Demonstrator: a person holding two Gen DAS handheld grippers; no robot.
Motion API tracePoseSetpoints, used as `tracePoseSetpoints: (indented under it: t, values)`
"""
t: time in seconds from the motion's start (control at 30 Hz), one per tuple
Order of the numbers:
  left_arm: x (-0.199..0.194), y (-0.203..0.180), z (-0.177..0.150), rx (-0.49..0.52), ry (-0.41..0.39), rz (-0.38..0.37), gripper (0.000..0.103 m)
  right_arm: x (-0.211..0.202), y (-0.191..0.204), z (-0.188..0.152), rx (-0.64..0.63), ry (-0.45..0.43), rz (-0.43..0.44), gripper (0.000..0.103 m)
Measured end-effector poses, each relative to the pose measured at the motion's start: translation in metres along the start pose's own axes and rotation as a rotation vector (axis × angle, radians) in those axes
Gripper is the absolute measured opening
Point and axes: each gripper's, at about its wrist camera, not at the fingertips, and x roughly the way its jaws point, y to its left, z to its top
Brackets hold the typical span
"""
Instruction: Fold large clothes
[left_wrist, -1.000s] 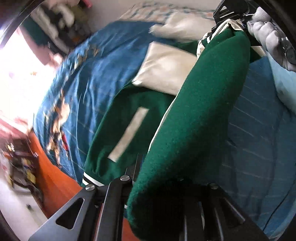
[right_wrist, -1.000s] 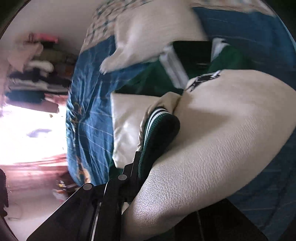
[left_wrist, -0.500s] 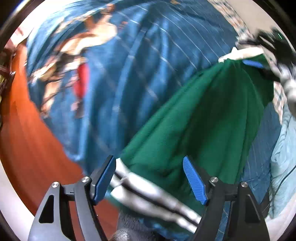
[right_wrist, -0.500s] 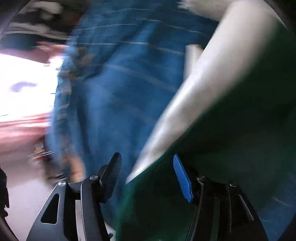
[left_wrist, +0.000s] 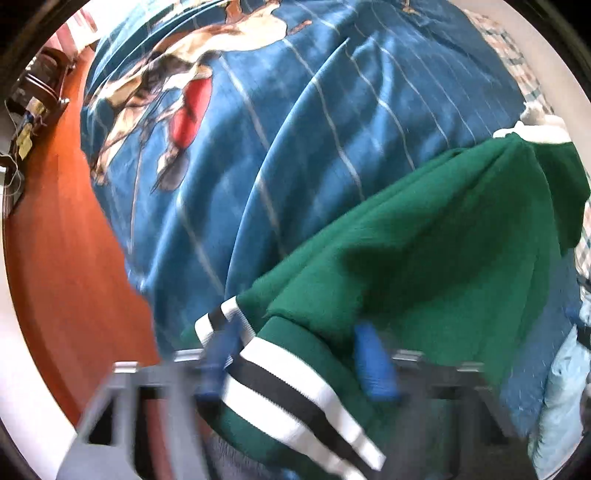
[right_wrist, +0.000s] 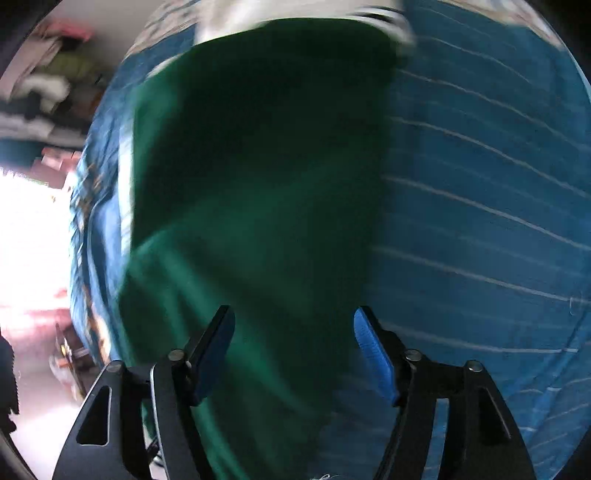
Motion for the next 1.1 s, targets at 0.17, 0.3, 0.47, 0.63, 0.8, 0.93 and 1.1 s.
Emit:
tracePoseSetpoints:
  t: [0.17, 0.3, 0.47, 0.63, 0.8, 0.93, 1.1]
  values:
    - [0.008, 0.011, 0.017, -0.025, -0.03, -0.017, 0.032, 0.044, -0.06, 0.05, 0.071, -0.038, 0.154, 0.088]
    - [0.007, 0.008, 0.019, 0.024, -0.025, 0.01, 0.032, 0.09, -0.087, 0.1, 0.214, -0.072, 0.346, 0.089]
    - [0.011, -0.002, 0.024, 0.066, -0.025, 0.041, 0.031, 0.091, -0.076, 0.102, 0.233, -0.143, 0.396, 0.038]
    - [0.007, -0.012, 0.052, 0.138, 0.006, 0.037, 0.027, 0.04, -0.11, 0.059, 0.413, -0.177, 0.535, 0.021]
    - [0.003, -0.033, 0.092, 0.24, 0.035, -0.013, 0.031, -0.023, -0.158, -0.031, 0.562, -0.159, 0.526, 0.017]
    - [-0.002, -0.062, 0.115, 0.313, 0.057, -0.079, 0.033, -0.065, -0.208, -0.133, 0.681, -0.147, 0.369, 0.016]
    - [-0.019, -0.085, 0.131, 0.299, 0.014, -0.127, 0.037, -0.042, -0.263, -0.173, 0.723, 0.018, 0.123, 0.047]
